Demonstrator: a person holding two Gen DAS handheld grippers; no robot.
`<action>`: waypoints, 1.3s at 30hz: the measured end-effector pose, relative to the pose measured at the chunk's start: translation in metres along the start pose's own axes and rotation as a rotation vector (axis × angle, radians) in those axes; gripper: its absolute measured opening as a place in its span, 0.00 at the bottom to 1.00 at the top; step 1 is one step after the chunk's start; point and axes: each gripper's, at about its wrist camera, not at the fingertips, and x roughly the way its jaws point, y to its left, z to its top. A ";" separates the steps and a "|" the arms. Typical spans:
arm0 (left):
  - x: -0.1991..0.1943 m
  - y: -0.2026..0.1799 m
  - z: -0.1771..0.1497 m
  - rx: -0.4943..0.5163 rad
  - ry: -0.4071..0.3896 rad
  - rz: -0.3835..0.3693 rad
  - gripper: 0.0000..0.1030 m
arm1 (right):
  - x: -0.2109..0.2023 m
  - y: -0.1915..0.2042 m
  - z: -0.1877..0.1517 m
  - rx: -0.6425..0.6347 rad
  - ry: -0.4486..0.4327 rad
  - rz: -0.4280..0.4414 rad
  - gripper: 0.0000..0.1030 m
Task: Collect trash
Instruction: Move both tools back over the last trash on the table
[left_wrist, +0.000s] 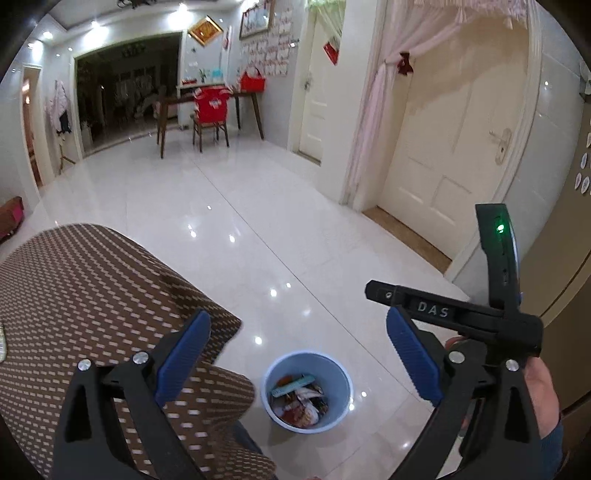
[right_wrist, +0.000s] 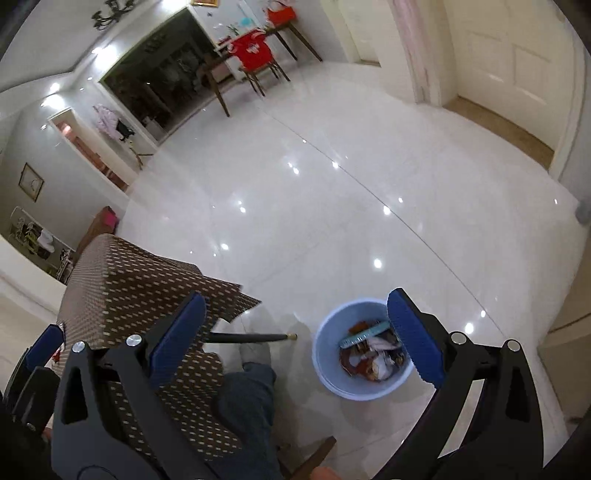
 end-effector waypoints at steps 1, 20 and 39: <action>-0.005 0.005 0.002 -0.002 -0.012 0.008 0.92 | -0.003 0.006 0.001 -0.010 -0.006 0.004 0.94; -0.114 0.116 0.005 -0.072 -0.196 0.176 0.92 | -0.038 0.160 0.007 -0.208 -0.107 0.135 0.94; -0.169 0.301 -0.044 -0.270 -0.152 0.419 0.93 | 0.021 0.361 -0.052 -0.577 0.004 0.266 0.94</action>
